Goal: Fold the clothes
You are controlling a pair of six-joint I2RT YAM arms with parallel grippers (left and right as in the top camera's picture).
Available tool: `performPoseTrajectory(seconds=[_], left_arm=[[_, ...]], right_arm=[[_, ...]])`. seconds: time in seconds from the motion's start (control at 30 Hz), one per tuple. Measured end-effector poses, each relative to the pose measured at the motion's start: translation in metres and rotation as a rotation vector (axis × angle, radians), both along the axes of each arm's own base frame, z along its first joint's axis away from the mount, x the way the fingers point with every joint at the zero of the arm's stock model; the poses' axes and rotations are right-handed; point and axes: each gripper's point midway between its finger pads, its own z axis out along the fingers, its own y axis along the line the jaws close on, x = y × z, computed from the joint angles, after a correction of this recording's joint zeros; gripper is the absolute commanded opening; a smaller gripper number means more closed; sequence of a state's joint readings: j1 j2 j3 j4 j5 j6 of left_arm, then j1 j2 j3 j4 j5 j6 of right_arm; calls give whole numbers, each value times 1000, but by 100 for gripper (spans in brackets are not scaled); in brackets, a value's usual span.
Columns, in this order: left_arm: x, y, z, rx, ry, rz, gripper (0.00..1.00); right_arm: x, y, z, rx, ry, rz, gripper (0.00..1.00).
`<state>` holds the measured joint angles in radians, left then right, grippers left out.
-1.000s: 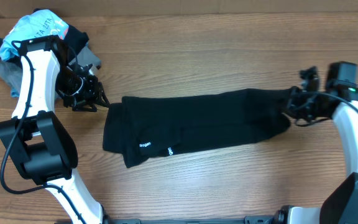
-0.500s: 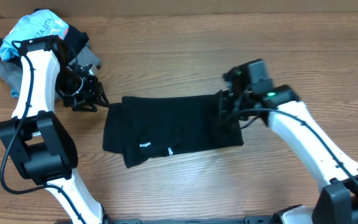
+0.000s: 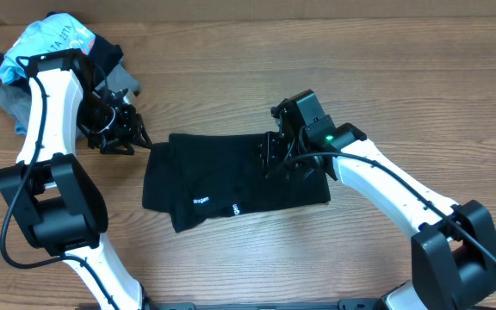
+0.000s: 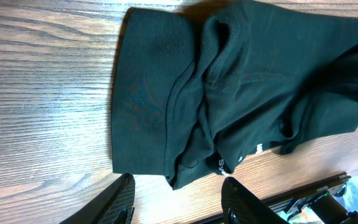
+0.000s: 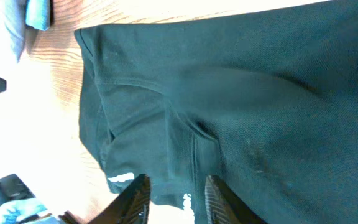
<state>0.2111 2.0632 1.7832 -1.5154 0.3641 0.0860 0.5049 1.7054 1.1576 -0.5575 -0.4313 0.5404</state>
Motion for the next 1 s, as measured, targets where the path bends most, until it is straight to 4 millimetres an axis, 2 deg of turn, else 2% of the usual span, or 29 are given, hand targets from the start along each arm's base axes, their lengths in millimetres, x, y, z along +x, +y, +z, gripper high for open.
performPoseTrajectory(seconds=[0.1, 0.17, 0.2, 0.37, 0.47, 0.5, 0.63, 0.7, 0.83, 1.0], left_arm=[[0, 0, 0, 0, 0, 0, 49], [0, 0, 0, 0, 0, 0, 49], [0, 0, 0, 0, -1, 0, 49], [2, 0, -1, 2, -10, 0, 51], [2, 1, -1, 7, -11, -4, 59], [2, 3, -1, 15, -10, -6, 61], [1, 8, -3, 46, -5, -9, 81], [3, 9, -6, 56, -10, -7, 86], [4, 10, -29, 63, -24, -8, 94], [-18, 5, -68, 49, 30, -14, 90]], right_arm=[[-1, -5, 1, 3, 9, 4, 39], [2, -18, 3, -2, 19, -20, 27], [4, -25, 4, -3, 27, -38, 25], [5, -56, -1, -43, 86, -106, 25], [-5, -66, -9, -102, 130, -118, 25], [-8, -69, -12, -122, 142, -121, 28], [-13, -79, -18, -183, 159, -137, 30], [-13, -83, -19, -198, 160, -145, 30], [-9, -92, -20, -211, 162, -173, 29], [-4, -120, -22, -223, 201, -248, 29]])
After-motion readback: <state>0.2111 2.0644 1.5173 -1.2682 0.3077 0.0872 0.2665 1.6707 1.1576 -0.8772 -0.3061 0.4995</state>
